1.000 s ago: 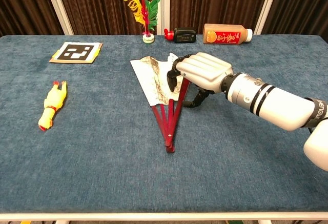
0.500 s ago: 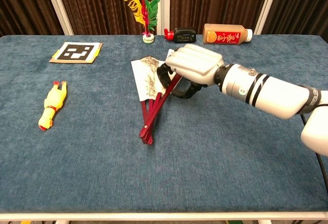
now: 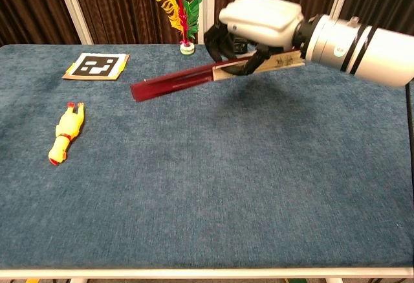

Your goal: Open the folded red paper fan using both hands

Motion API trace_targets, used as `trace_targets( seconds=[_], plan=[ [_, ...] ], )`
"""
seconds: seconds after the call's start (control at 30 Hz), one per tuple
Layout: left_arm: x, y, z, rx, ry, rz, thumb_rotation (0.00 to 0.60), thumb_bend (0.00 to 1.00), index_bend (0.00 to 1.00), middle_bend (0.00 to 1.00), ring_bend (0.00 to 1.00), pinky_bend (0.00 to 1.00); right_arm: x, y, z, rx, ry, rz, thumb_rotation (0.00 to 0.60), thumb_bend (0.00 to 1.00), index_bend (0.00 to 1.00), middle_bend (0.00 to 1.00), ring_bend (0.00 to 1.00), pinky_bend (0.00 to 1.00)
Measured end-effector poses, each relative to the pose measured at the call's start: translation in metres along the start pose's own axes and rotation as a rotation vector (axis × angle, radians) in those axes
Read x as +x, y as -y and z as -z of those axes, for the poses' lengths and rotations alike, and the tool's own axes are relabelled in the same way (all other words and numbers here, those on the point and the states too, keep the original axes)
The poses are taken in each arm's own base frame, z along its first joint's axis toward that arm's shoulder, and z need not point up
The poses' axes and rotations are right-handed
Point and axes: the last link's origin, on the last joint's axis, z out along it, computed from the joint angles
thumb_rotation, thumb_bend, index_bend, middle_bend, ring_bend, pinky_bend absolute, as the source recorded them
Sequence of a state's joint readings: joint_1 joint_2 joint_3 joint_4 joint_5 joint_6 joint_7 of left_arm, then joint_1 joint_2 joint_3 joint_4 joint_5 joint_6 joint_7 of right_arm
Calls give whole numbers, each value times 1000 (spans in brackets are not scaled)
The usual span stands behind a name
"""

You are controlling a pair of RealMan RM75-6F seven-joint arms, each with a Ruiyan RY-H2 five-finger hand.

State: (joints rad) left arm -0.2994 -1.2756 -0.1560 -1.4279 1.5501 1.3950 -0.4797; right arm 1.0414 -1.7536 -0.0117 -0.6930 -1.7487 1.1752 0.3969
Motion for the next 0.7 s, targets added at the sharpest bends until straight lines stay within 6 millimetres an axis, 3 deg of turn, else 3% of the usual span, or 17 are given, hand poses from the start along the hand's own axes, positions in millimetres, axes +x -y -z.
trace_targets(
  seconds=[0.17, 0.47, 0.6, 0.7],
  plan=[
    [-19, -5, -23, -8, 20, 210, 600, 0, 128, 116, 70, 161, 34, -3, 6, 2, -16, -49, 600, 988, 906, 700, 540, 451],
    [-72, -17, -61, 18, 96, 606, 600, 0, 125, 117, 70, 162, 87, -2, 18, -25, -11, -165, 600, 999, 907, 704, 540, 451],
    [-101, -39, -80, -23, 153, 698, 600, 0, 187, 159, 72, 195, 92, 5, 15, -31, 3, -247, 600, 1000, 907, 704, 540, 448],
    [-118, -58, -92, -60, 185, 728, 600, 0, 246, 220, 127, 212, 92, 10, 12, -35, 9, -302, 600, 1000, 908, 704, 540, 445]
  ],
)
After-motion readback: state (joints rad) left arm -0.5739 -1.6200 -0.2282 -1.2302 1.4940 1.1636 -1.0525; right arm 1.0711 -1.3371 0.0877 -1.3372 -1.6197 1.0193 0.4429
